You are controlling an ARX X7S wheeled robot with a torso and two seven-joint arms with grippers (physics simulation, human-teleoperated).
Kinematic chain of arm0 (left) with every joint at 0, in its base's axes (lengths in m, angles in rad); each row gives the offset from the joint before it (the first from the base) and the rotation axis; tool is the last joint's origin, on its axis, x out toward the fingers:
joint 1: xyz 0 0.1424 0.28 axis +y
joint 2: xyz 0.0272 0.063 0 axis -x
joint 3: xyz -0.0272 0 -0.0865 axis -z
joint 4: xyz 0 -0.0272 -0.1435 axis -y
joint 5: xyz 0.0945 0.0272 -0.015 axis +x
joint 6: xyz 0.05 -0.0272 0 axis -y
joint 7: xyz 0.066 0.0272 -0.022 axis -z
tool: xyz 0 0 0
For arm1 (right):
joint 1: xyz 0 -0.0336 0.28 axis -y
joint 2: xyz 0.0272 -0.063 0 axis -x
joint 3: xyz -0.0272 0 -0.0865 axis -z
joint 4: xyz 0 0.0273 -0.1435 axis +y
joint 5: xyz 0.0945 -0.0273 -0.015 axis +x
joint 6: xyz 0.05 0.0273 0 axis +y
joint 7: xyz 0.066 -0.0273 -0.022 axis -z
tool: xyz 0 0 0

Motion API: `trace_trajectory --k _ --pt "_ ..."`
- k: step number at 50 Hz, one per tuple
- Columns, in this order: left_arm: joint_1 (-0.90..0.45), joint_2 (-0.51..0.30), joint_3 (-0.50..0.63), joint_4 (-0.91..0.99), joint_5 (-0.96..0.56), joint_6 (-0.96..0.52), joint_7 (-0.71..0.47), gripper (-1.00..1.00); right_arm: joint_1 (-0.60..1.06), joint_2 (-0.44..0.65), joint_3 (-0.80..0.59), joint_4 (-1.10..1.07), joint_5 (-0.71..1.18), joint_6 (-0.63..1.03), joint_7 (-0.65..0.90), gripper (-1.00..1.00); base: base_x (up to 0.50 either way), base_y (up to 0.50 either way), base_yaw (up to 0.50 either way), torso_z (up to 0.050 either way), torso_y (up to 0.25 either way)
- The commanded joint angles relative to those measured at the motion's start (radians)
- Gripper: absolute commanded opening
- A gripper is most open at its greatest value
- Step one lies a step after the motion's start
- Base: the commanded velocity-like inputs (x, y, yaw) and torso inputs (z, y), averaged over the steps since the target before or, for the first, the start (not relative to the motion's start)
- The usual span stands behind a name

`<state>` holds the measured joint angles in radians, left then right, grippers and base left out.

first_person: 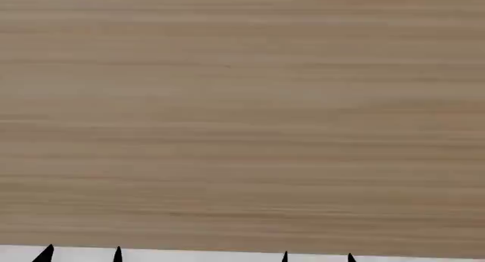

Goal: Put the right moka pot on the stove.

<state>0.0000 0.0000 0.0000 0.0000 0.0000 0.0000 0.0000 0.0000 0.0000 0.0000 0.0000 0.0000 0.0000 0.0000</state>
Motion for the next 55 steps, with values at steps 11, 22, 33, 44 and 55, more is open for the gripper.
trace_trajectory --k 11,22,33,44,55 --pt "-0.002 -0.041 0.053 -0.026 -0.016 0.043 -0.065 1.0 0.004 0.043 -0.049 0.02 0.06 0.004 0.03 1.0 0.0 0.0 0.0 0.0 0.0" --pt "-0.001 -0.062 0.079 -0.033 -0.03 0.072 -0.085 1.0 0.012 0.065 -0.076 0.052 0.052 -0.02 0.06 1.0 0.0 0.0 0.0 0.031 0.0" --pt "-0.004 -0.074 0.093 -0.03 -0.049 0.057 -0.104 1.0 0.013 0.078 -0.091 0.05 0.066 -0.016 0.077 1.0 0.0 0.0 0.0 0.034 0.0" --pt "-0.001 -0.089 0.106 -0.02 -0.074 0.055 -0.108 1.0 0.007 0.09 -0.112 0.044 0.049 -0.04 0.107 1.0 0.0 0.0 0.0 0.036 0.005" --pt "0.0 -0.103 0.122 -0.011 -0.092 0.048 -0.116 1.0 0.01 0.103 -0.129 0.018 0.054 -0.012 0.126 1.0 0.0 0.0 0.0 0.05 0.043"
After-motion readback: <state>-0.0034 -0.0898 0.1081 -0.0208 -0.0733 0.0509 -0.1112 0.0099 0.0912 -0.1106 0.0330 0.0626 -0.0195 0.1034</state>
